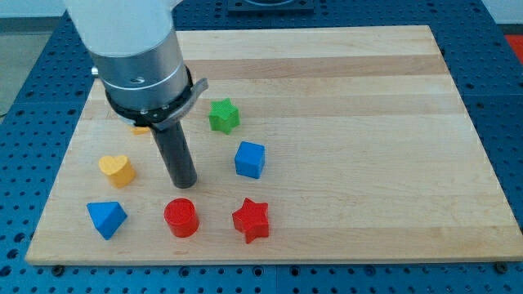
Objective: Move the blue cube diagonally to the red circle
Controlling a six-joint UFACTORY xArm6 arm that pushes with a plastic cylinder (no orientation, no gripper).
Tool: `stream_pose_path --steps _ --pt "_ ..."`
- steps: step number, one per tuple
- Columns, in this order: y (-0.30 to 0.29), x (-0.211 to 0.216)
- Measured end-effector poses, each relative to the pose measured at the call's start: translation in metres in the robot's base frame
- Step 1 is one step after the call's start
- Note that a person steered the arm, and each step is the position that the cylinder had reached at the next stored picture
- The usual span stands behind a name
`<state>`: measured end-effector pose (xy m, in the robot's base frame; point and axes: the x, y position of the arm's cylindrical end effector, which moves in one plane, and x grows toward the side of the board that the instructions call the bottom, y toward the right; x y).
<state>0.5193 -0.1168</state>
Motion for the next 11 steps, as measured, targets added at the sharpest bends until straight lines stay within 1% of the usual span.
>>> stream_pose_path --steps 1,2,3,5,6,7,8,9,10,11 --pt "0.003 0.0" --pt "0.034 0.008" --pt "0.05 0.008" --pt "0.054 0.0" --pt "0.084 -0.006" --pt "0.102 0.003" --pt "0.194 0.007" --pt "0.258 0.033" --pt "0.301 0.011" --pt "0.334 -0.033"
